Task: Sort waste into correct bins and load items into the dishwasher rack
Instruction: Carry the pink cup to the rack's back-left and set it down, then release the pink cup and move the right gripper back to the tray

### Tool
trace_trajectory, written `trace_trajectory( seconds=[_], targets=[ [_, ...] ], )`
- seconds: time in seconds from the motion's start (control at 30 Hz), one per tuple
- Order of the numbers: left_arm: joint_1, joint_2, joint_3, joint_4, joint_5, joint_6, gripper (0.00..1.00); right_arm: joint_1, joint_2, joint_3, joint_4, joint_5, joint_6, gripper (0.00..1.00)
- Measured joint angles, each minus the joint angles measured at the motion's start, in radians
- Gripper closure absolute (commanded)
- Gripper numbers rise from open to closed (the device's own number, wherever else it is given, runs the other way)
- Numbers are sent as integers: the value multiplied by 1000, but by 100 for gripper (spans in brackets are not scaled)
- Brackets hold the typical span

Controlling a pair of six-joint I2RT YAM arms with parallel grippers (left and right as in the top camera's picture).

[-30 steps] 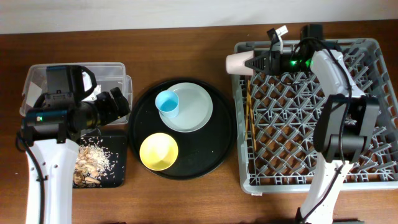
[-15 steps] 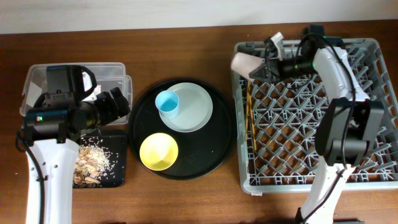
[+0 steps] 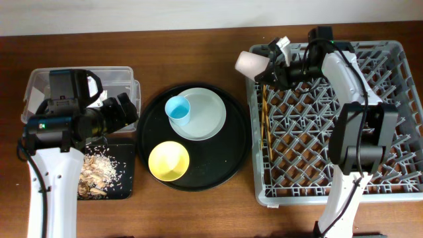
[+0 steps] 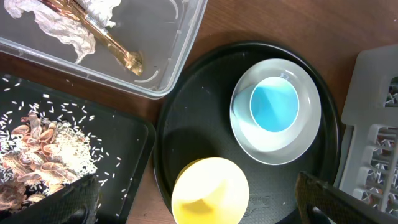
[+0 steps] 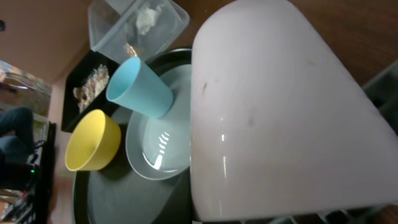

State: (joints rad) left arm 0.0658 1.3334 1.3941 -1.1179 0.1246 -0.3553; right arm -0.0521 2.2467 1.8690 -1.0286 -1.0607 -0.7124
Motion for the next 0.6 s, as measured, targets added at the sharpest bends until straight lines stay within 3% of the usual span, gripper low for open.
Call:
trace_trajectory(
  seconds=[0.17,0.43,0.6],
  targets=[
    [0,0,0,0,0,0,1,-2,-1,-3,-61,204,6,94],
    [0,0,0,0,0,0,1,6,11,-20,-187,324,10,95],
    [0,0,0,0,0,0,1,9,-137,98,-197,415,200,93]
  ],
)
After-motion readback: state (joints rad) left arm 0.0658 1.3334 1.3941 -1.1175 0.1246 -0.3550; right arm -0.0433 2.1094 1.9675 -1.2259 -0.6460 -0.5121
